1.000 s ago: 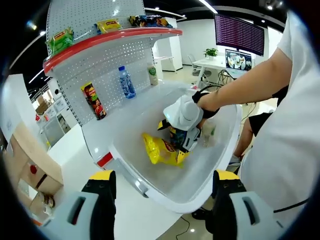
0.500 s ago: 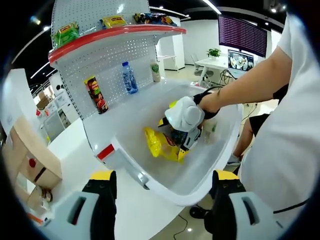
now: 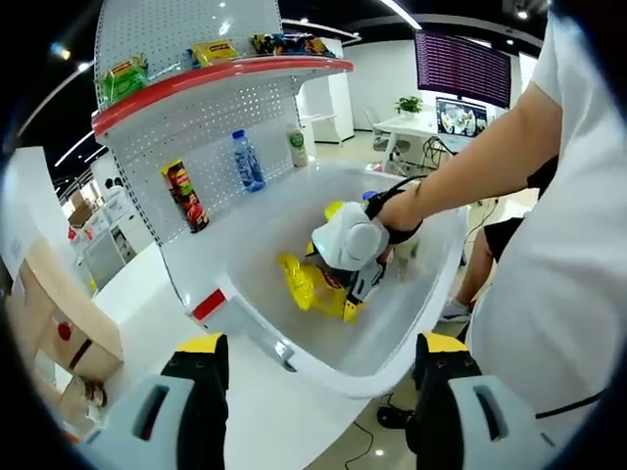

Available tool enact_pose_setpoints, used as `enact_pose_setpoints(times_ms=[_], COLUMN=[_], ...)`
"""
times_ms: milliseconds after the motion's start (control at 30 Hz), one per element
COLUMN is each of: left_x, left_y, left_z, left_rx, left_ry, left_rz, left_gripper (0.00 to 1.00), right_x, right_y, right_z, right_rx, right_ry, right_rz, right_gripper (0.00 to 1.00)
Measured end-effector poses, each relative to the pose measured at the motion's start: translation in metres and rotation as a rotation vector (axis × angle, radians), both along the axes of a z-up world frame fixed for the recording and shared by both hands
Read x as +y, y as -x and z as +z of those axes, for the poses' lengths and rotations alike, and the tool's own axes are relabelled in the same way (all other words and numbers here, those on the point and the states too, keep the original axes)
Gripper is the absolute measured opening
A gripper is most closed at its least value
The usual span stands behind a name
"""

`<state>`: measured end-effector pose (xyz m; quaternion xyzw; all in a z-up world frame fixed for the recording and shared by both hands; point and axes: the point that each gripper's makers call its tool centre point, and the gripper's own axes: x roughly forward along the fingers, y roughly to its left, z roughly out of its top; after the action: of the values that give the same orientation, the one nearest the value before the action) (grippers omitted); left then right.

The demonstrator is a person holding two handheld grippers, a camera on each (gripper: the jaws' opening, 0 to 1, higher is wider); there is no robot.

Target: Place the items from the shopping basket onto the snack and drink counter

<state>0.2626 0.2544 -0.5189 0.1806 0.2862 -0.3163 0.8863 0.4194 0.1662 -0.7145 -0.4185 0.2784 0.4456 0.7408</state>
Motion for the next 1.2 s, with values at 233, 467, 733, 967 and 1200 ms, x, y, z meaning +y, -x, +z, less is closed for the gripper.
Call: enact_pose_setpoints(times_ms=[233,467,733,967,1200], left_x=[0.008,0.009,0.010,0.014,0.015], left_y=[0.001,0.000,0.002,0.004,0.004], left_z=[-0.001,0.002,0.001,0.002,0.010], left_rx=[-0.007,-0.016,-0.013,-0.010,-0.024], left_ry=[-0.005,-0.001,0.000,-0.004,0.001], left_rz=[0.011,0.011,0.018,0.038,0.054], left_gripper=[0.78,0.78,0.77,0.78,0.79], right_x=[0.007,0.008,0.001,0.003,-0.001], right_y=[-0.005,-0.007,-0.005,-0.010,-0.012], right_z=[0.014,0.013,-0.007,-0.016,-0.028], right_rx=[-0.077,-0.056,0.006,0.046,0.047], right_ry=[-0.026,-0.033,-0.024,-0.060,-0.036], right_rz=[0.012,-0.037,-0.051,-0.099,-0.107], right_gripper=[0.84,0.83,0.84,0.82,0.79])
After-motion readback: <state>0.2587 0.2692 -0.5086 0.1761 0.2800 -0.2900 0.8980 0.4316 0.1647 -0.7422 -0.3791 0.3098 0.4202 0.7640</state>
